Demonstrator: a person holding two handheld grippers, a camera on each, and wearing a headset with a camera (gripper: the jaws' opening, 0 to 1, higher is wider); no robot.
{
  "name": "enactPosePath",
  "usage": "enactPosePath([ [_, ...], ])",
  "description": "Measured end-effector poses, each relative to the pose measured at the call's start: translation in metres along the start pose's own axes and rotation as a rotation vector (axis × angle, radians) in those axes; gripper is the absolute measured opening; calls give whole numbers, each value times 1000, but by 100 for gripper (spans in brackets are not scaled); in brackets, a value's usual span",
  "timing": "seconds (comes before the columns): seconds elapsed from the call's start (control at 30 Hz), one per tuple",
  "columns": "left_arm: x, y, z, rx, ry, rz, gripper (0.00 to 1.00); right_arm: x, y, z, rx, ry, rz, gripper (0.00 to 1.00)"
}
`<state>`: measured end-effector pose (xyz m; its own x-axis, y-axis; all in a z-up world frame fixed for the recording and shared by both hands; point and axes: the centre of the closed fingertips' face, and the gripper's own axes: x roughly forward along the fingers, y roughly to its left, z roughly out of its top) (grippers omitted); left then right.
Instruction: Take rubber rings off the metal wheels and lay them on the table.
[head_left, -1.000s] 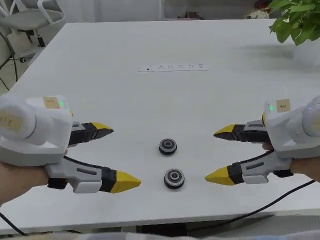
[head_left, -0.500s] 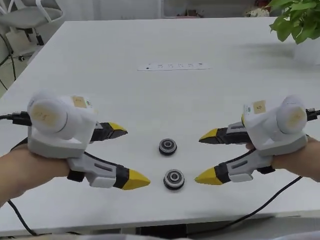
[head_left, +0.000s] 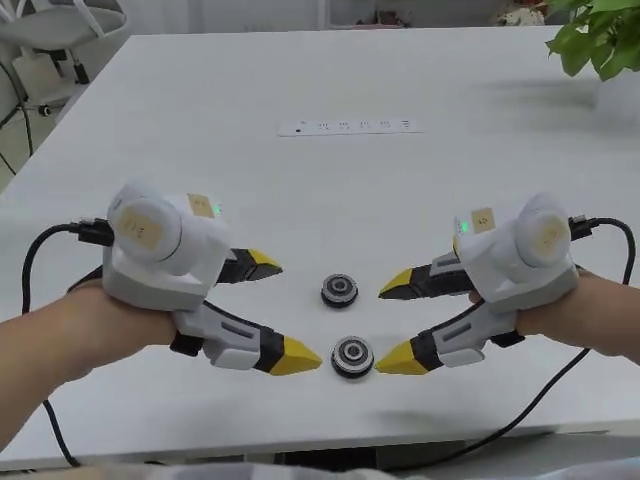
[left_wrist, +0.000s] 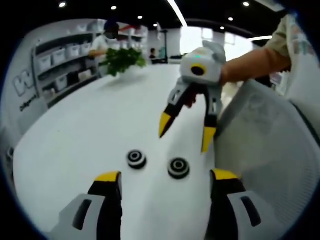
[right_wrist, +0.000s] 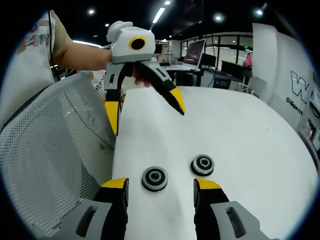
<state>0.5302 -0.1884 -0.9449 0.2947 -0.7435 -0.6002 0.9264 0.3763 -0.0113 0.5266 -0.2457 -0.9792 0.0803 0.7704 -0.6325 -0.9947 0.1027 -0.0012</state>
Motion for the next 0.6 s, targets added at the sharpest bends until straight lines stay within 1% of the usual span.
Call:
enactPosePath([
  [0.13,8,1,-1,-2,4,-9,70,5,0,-3,8,3,12,47],
  [0.23,13,-1,0,-2,3,-18,69,7,1,-4,14,5,19,45],
  [0.3,17,-1,-2,4,9,-26,67,8,1,-5,20,6,25,44],
  [0.43,25,-6,-4,15,26,-44,66,13,2,-10,26,16,35,42],
  [0.6,34,-11,-5,22,34,-70,62,15,4,-10,40,8,44,39],
])
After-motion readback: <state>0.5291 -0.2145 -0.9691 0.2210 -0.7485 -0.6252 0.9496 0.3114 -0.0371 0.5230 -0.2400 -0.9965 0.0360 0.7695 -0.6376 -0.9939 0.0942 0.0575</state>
